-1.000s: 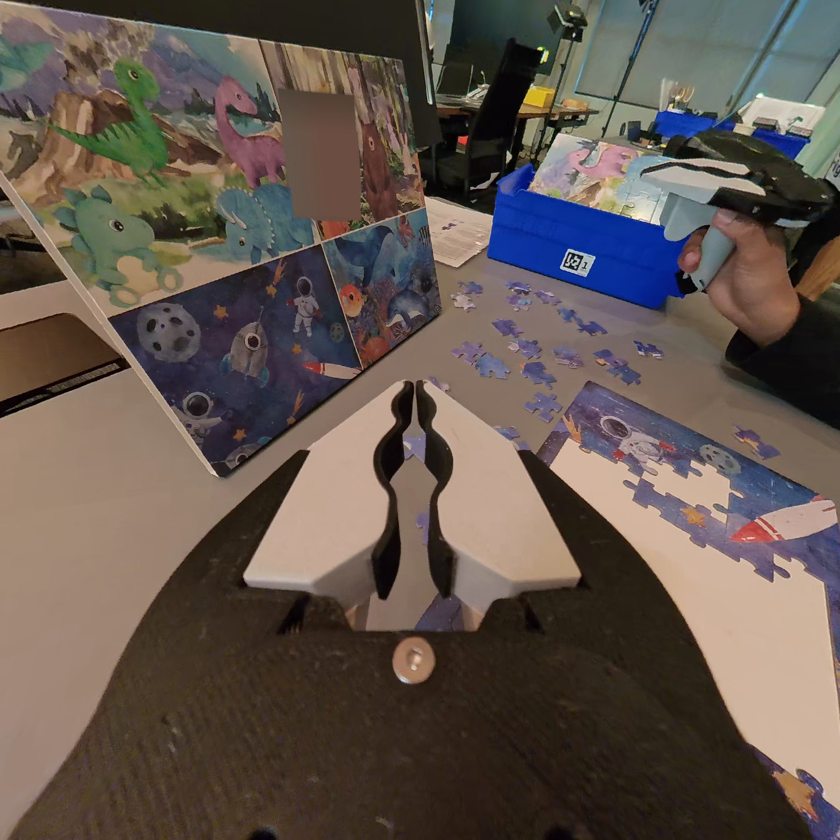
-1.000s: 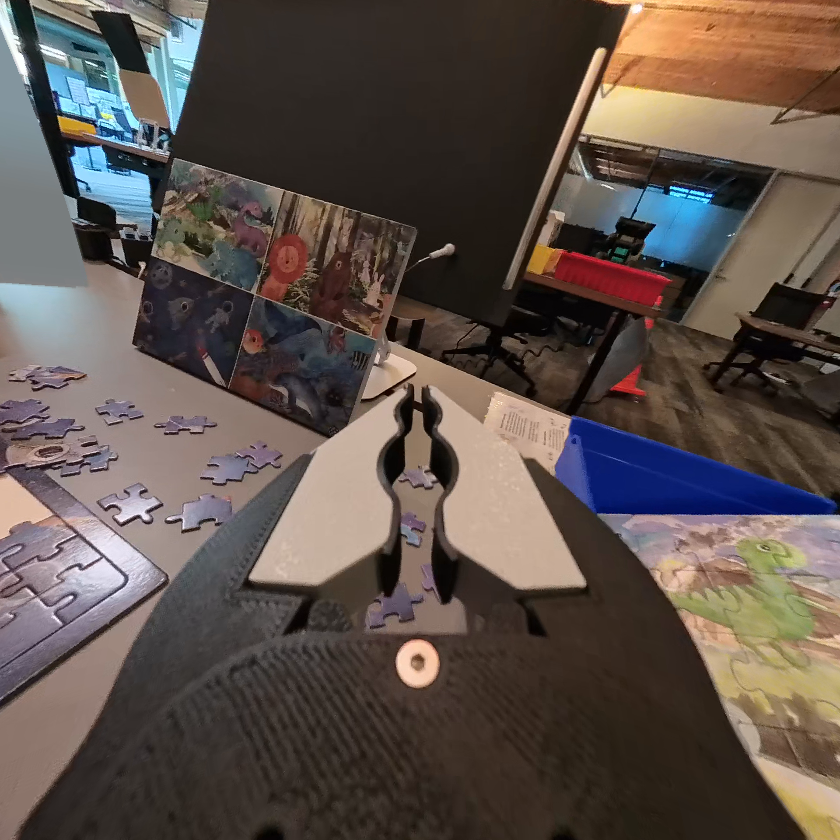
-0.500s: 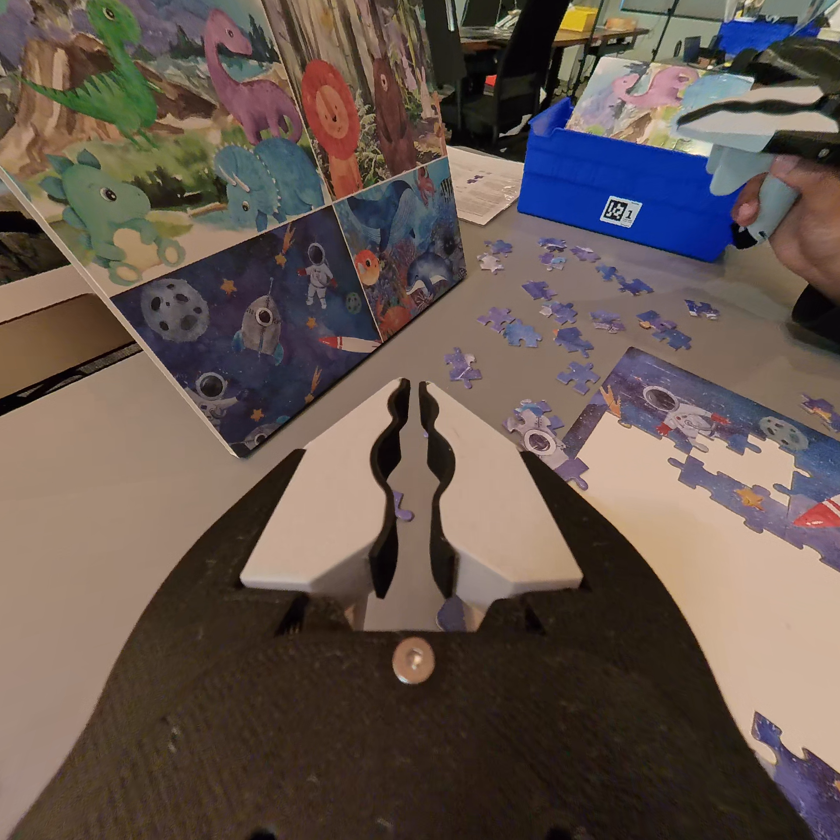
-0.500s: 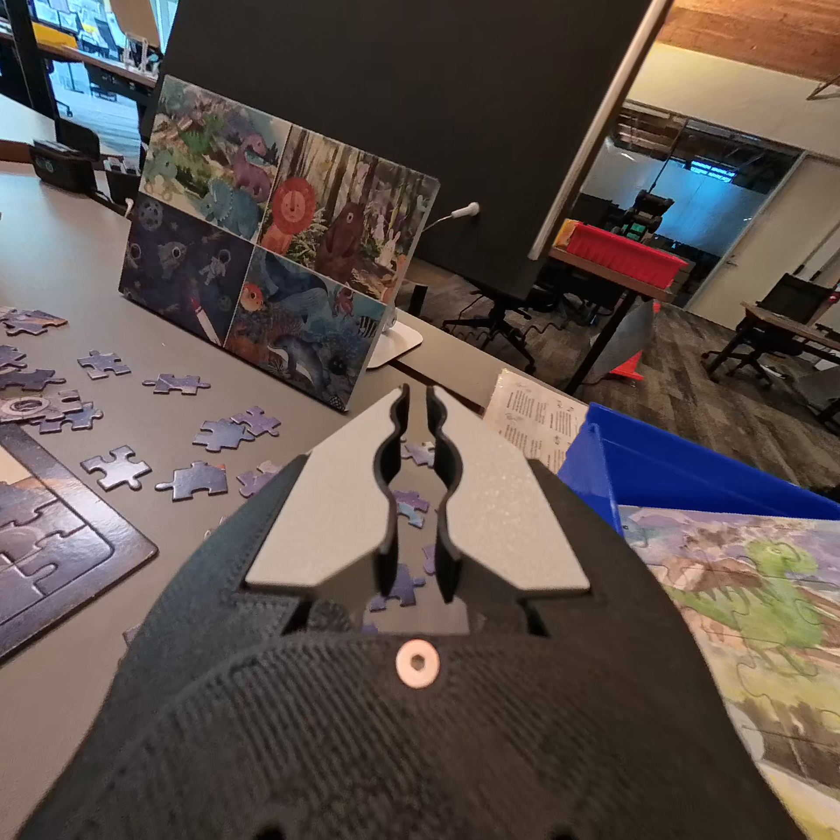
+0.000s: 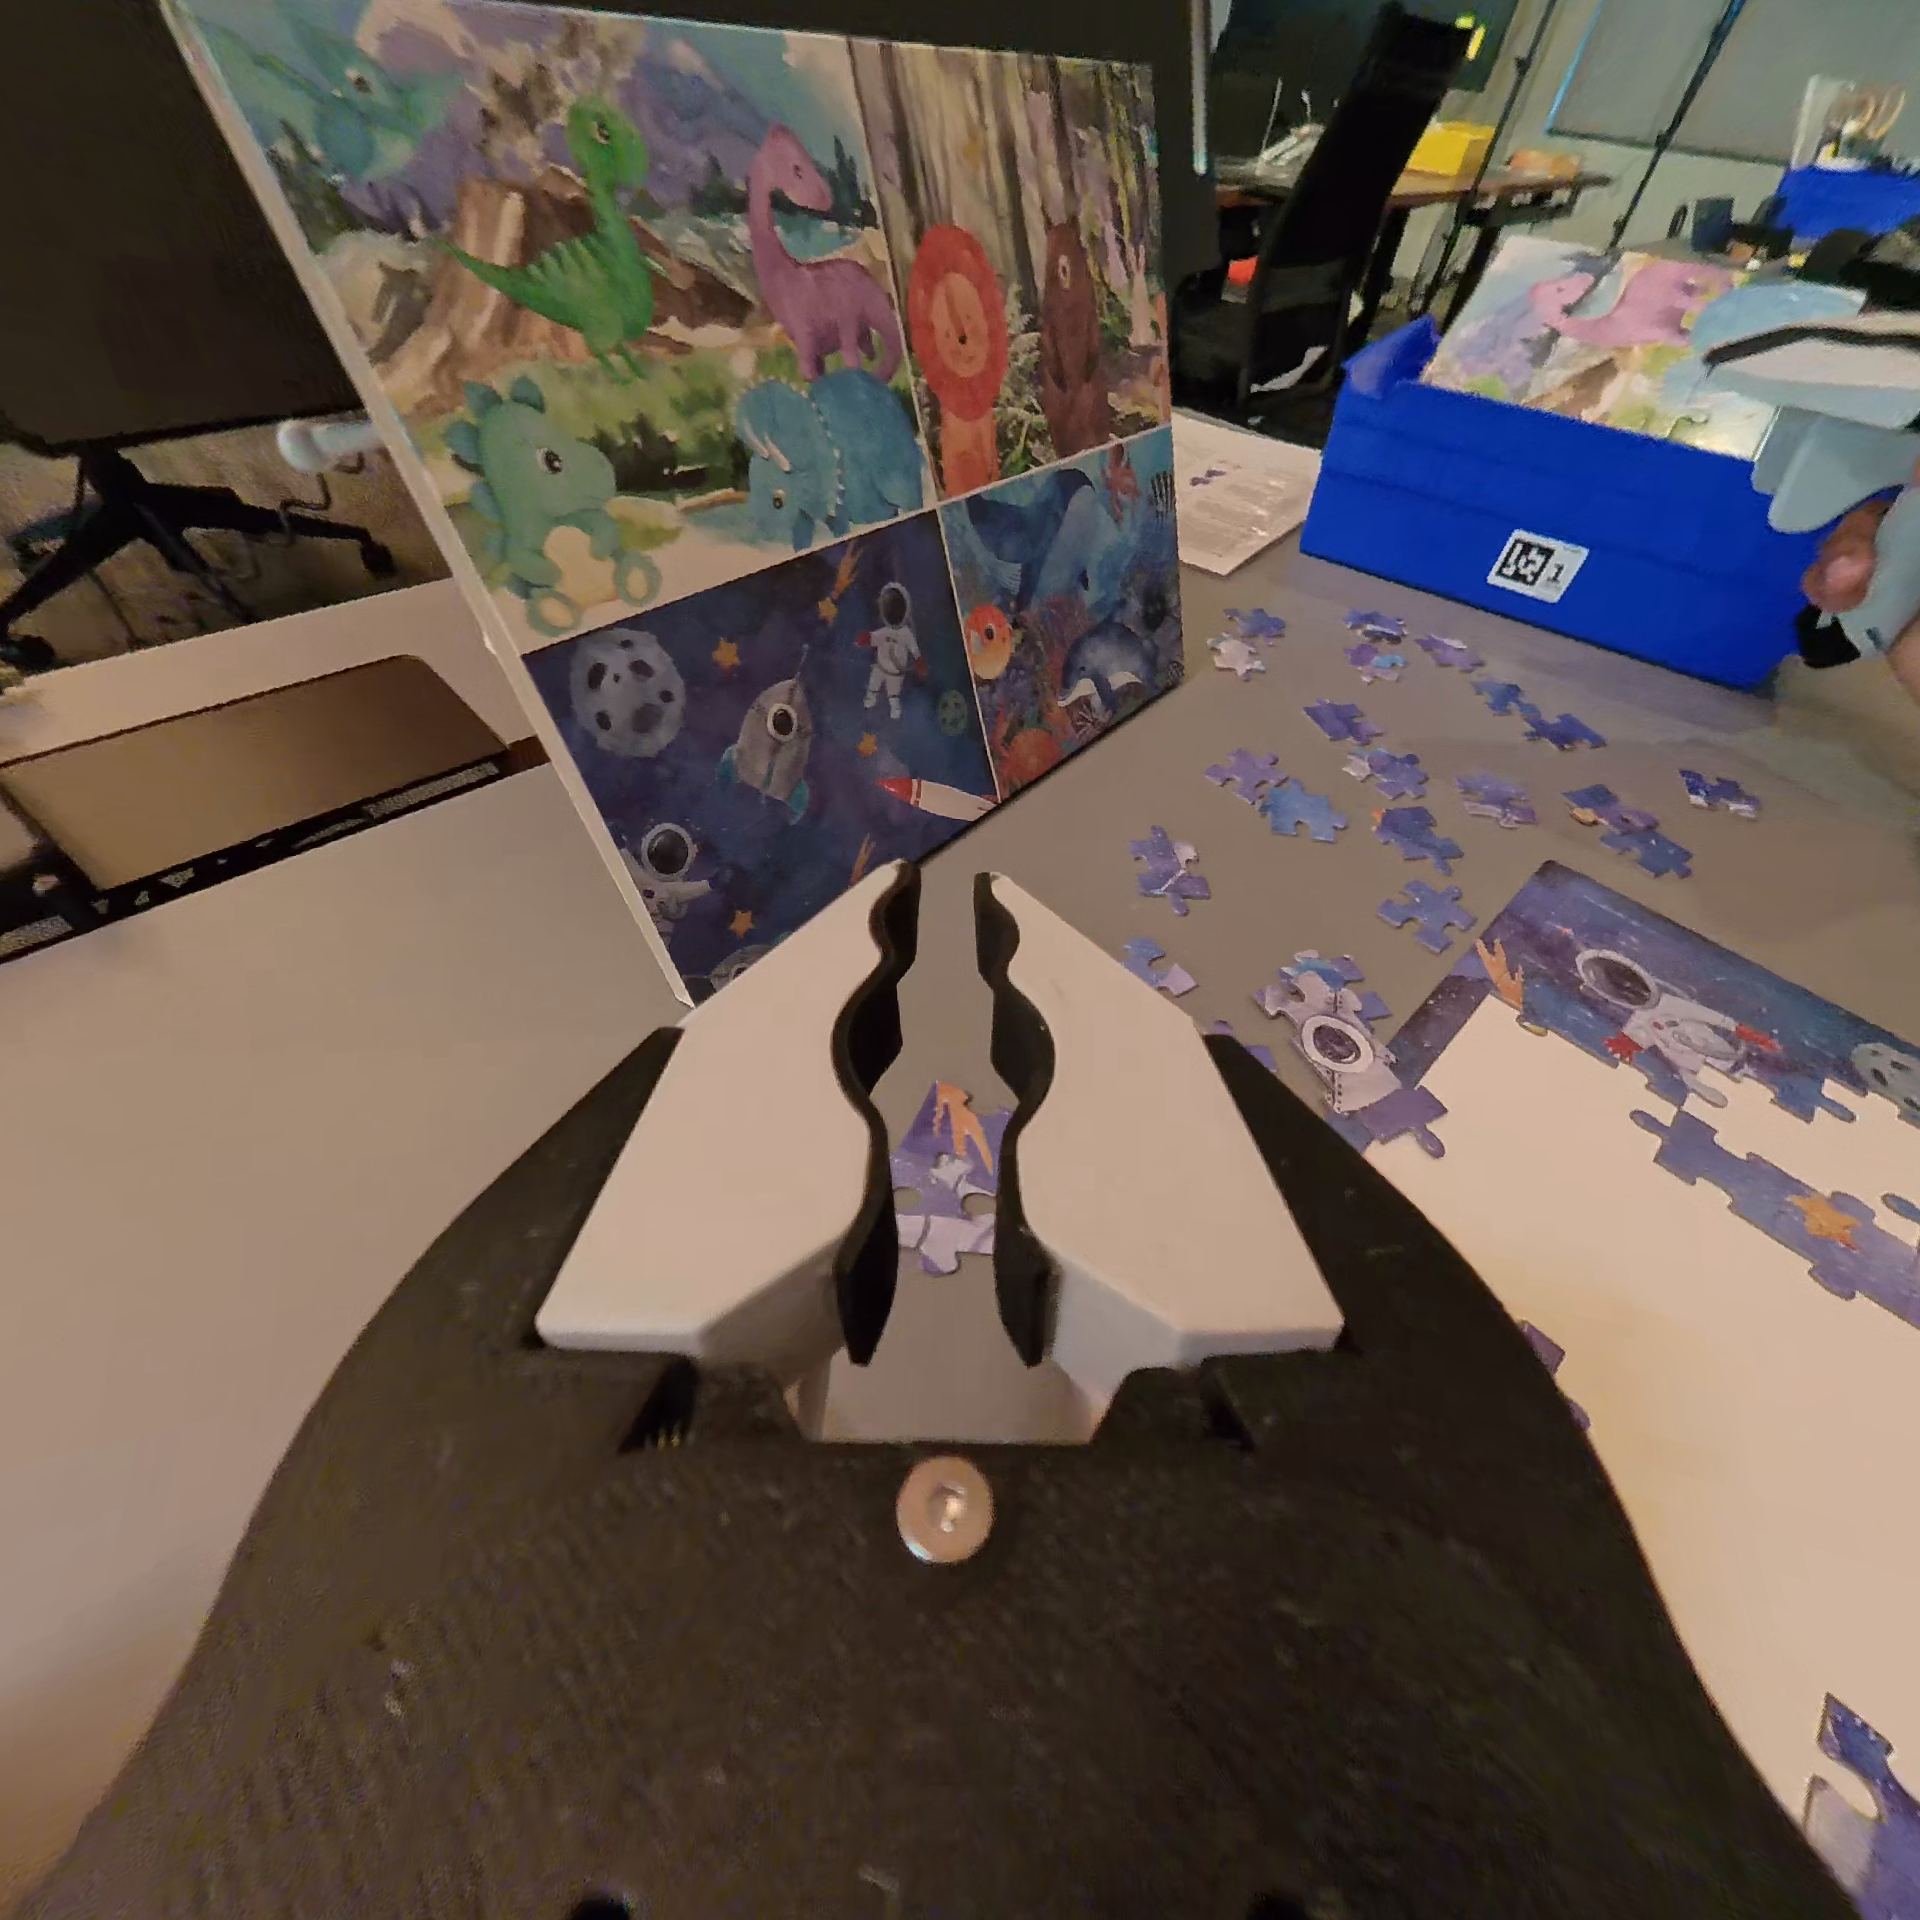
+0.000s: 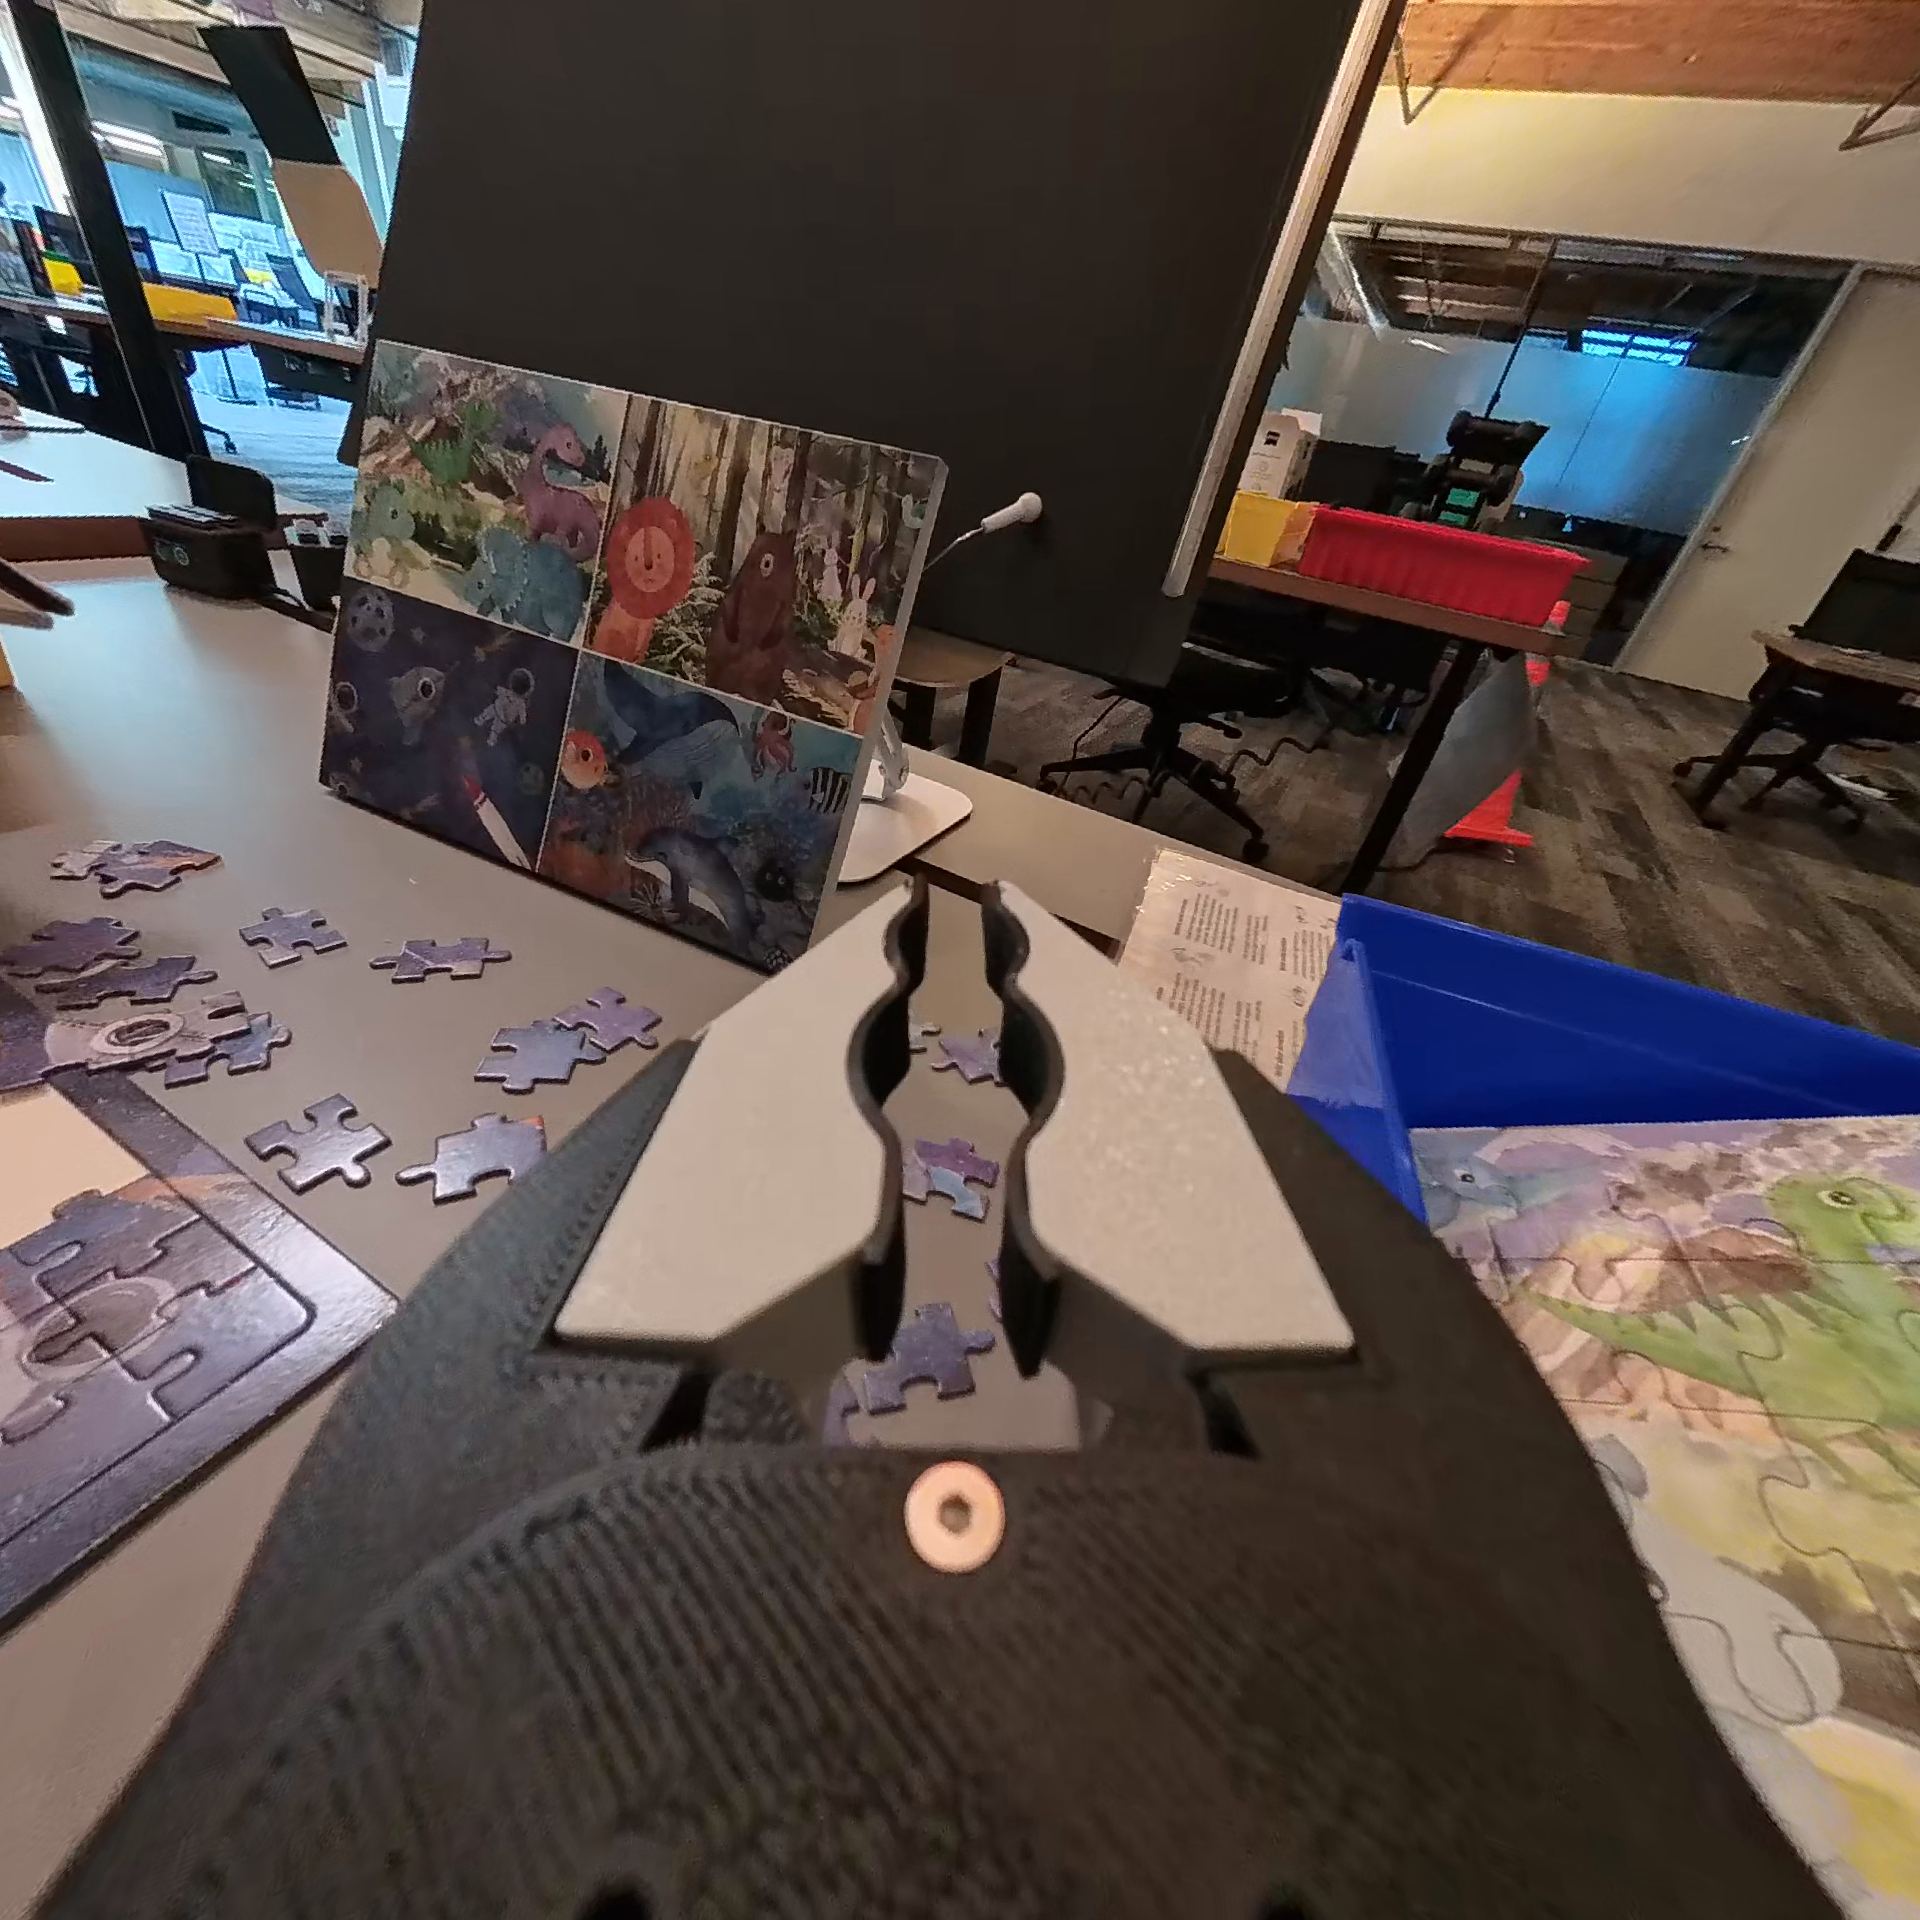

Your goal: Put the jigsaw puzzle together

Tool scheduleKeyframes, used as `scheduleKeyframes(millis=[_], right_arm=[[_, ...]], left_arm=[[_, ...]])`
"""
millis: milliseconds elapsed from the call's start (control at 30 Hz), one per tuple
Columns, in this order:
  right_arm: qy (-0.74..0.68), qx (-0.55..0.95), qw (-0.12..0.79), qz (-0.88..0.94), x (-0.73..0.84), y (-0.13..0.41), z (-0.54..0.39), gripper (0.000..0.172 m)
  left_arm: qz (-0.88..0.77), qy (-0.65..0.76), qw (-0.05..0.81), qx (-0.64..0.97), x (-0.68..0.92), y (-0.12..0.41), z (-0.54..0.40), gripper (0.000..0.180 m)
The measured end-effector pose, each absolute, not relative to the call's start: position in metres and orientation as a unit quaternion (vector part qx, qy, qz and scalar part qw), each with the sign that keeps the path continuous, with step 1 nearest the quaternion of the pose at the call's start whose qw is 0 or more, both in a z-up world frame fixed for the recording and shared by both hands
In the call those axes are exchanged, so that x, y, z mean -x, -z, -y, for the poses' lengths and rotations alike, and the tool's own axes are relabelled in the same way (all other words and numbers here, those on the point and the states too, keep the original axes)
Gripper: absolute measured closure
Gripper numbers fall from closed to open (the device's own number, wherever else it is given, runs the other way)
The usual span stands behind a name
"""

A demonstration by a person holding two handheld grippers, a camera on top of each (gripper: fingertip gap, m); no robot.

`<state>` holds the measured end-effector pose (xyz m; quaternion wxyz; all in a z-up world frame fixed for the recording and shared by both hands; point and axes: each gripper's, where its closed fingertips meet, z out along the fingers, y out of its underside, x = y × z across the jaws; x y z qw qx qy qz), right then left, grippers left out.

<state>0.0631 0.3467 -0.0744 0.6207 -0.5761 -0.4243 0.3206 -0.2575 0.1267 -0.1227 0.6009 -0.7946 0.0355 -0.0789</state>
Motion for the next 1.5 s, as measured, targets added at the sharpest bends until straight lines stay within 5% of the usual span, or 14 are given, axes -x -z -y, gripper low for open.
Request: scheduleKeyframes(millis=[300,400,633,733,833,1233,1367,1500], right_arm=[[-0.341,0.583,0.598,0.432,-0.055,0.085,-0.344,0.155],[-0.351,0.585,0.589,0.433,-0.053,0.087,-0.343,0.154],[-0.347,0.586,0.584,0.442,-0.049,0.089,-0.340,0.152],[-0.348,0.587,0.579,0.446,-0.046,0.092,-0.338,0.152],[-0.350,0.589,0.573,0.449,-0.044,0.094,-0.336,0.152],[-0.349,0.592,0.561,0.461,-0.037,0.102,-0.332,0.152],[-0.350,0.593,0.558,0.463,-0.036,0.104,-0.331,0.152],[-0.351,0.591,0.558,0.465,-0.035,0.103,-0.330,0.152]], left_arm=[[0.005,0.097,0.600,0.794,0.274,0.135,-0.129,0.161],[0.025,0.101,0.594,0.798,0.280,0.139,-0.129,0.142],[0.035,0.101,0.601,0.792,0.285,0.136,-0.128,0.140],[0.064,0.073,0.616,0.781,0.297,0.130,-0.128,0.148],[0.066,0.042,0.633,0.770,0.305,0.120,-0.123,0.180],[0.035,0.013,0.583,0.812,0.302,0.131,-0.121,0.180],[-0.037,0.106,0.505,0.856,0.261,0.166,-0.127,0.116],[-0.096,0.050,0.441,0.891,0.249,0.199,-0.130,0.109]])
